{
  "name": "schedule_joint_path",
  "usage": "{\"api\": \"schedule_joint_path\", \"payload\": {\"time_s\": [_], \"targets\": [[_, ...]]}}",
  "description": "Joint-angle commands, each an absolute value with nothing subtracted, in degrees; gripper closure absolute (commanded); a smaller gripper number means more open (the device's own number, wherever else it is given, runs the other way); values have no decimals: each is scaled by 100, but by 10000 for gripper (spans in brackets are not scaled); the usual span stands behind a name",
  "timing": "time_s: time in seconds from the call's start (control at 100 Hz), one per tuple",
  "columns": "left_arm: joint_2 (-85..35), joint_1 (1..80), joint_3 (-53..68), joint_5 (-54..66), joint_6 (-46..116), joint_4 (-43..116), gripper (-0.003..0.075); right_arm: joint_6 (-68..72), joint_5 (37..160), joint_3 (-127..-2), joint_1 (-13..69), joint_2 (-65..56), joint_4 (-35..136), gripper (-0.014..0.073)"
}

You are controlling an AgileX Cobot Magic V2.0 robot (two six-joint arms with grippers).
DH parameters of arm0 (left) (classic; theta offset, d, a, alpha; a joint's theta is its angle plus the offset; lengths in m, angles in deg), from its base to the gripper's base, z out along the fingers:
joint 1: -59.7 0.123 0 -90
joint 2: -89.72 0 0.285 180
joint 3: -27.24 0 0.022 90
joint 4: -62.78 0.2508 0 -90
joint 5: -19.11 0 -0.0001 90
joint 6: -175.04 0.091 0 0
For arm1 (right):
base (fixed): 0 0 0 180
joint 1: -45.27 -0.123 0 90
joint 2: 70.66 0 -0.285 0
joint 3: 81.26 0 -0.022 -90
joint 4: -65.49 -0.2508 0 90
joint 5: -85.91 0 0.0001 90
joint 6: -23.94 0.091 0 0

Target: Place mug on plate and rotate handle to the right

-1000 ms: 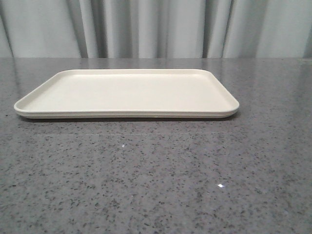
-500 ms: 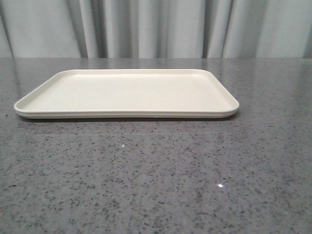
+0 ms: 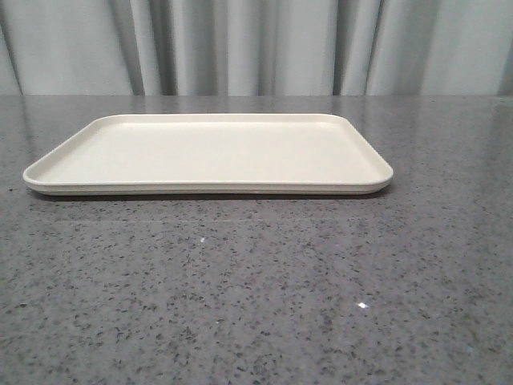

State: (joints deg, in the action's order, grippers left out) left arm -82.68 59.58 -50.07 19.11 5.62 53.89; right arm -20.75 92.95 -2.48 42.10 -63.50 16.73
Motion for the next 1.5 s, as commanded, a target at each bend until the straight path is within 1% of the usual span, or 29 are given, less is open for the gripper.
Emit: {"api": "schedule_joint_path", "payload": {"time_s": [0.0, 1.38, 1.49], "targets": [[-8439, 5932, -5049, 2367, 553, 5348, 740, -2116, 8957, -246, 4194, -6469, 1591, 661], [-8439, 5932, -5049, 2367, 553, 5348, 740, -2116, 8954, -246, 4194, -6469, 1450, 661], [-8439, 5932, -5049, 2510, 553, 5348, 740, -2116, 8954, -246, 4194, -6469, 1443, 661]]}}
